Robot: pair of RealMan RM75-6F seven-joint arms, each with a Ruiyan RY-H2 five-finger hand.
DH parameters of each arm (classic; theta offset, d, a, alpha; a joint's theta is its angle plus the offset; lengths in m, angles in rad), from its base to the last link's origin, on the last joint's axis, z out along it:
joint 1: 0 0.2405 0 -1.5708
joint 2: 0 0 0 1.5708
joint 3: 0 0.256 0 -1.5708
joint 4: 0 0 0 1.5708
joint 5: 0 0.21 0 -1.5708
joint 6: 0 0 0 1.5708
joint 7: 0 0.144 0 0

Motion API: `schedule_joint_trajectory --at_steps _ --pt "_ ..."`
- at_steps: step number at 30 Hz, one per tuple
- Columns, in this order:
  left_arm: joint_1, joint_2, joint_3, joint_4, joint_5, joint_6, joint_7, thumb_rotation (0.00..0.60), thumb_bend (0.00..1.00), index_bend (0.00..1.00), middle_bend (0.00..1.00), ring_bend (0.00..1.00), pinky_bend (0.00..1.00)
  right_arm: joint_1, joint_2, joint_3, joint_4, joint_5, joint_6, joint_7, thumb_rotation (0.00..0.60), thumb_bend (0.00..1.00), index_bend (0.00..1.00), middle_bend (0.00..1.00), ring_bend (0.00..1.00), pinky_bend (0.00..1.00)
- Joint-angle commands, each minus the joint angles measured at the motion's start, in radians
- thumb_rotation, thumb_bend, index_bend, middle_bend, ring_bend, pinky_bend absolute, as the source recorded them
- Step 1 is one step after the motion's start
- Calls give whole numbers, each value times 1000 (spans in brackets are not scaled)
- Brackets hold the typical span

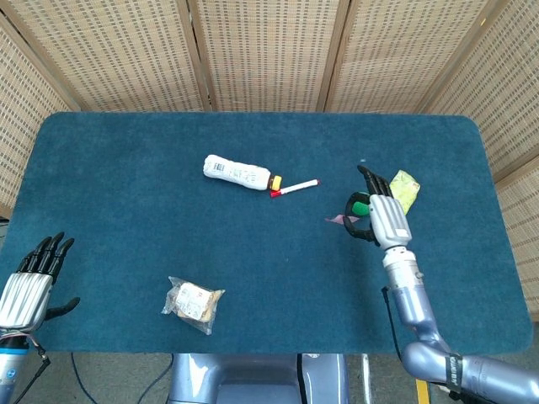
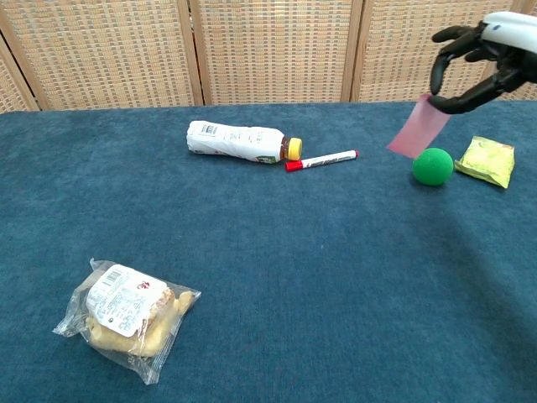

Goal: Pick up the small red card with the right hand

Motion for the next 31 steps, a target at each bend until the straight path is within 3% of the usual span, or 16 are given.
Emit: schedule_joint_trajectory --at_steps 1,4,6,15,22,31 --pt "2 2 1 -4 6 7 0 600 145 0 0 0 158 -83 72 -44 -40 -73 37 108 600 515 632 89 0 38" --pt "4 4 2 -7 12 12 -1 600 146 0 0 0 158 -117 95 -55 -55 -81 34 189 600 515 634 90 0 38" --pt "6 5 4 -9 19 18 -2 600 146 0 0 0 158 -159 141 -74 -77 -113 11 313 600 515 635 90 0 38" --pt "8 3 8 -11 35 24 4 600 146 0 0 0 158 -268 247 -173 -124 -314 7 617 600 513 637 90 0 37" --pt "12 2 10 -12 46 35 7 600 146 0 0 0 158 -320 261 -249 -121 -460 66 708 600 512 636 88 0 37" --pt "15 0 14 -11 60 41 9 600 146 0 0 0 158 -353 283 -306 -113 -553 126 763 600 510 638 87 0 37"
